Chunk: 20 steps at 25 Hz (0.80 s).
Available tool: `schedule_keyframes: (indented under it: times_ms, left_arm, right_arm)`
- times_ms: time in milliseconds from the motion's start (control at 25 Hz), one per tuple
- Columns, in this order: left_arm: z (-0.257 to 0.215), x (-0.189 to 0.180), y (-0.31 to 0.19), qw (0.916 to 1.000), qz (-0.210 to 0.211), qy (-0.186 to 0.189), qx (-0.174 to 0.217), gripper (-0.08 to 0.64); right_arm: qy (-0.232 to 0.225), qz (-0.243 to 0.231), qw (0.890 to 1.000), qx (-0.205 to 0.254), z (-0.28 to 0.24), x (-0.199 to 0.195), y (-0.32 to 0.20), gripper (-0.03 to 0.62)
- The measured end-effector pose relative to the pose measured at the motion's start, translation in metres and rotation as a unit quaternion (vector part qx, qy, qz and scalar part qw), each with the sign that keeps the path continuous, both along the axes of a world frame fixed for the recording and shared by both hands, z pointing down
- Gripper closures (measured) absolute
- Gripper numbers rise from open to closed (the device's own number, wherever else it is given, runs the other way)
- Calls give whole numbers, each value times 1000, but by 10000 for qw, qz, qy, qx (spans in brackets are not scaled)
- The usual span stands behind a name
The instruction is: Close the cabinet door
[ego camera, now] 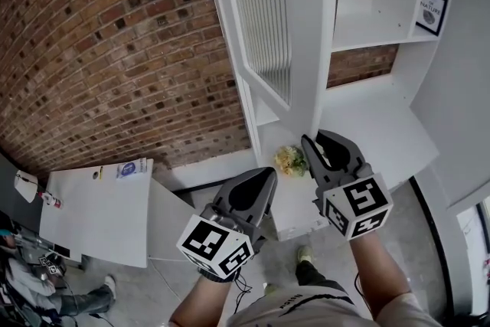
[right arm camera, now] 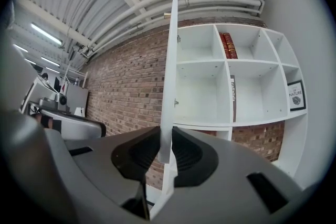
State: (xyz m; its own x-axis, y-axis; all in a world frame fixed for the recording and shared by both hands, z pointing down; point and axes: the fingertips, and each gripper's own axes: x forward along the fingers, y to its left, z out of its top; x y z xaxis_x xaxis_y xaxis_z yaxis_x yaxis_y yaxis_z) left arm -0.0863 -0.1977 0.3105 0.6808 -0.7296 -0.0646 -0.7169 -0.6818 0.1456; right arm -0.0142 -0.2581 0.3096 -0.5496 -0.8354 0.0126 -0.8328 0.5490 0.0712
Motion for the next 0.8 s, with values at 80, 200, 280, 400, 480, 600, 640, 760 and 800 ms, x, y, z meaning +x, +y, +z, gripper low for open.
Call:
schedule_keyframes:
  times_ms: [80, 200, 280, 400, 480, 600, 640, 760, 800]
  left_arm:
    - [1, 7, -6, 10000, 27, -5, -17, 549]
    - [1, 17, -16, 10000, 75, -12, -33, 549]
    - [1, 22, -23, 9999, 98, -12, -41, 549]
    - [2, 31, -35, 9999, 110, -17, -54, 549]
    - [3, 38, -42, 9999, 109, -21, -60, 549]
    - [2, 50, -53, 9999, 107, -30, -60, 549]
    - [1, 54, -57, 9999, 104, -33, -58, 549]
    - [0, 65, -67, 10000, 69, -43, -44, 549]
    - [-1, 68, -71, 10000, 48, -42, -38, 549]
  right_arm:
    - [-24, 14, 10000, -19, 0, 9, -6, 520]
    - [-75, 19, 10000, -47, -2, 22, -15, 520]
    - [-84, 19, 10000, -42, -3, 30, -22, 518]
    - [-172, -62, 9998, -59, -2, 44, -34, 516]
    - [-204, -184, 9996, -63, -2, 53, -42, 517]
    - [-236, -457, 9987, -63, -3, 64, -54, 517]
    - [-251, -547, 9982, -64, -3, 68, -59, 515]
    - [-235, -636, 9977, -64, -3, 82, -75, 514]
    - [-234, -623, 9978, -74, -2, 86, -81, 511]
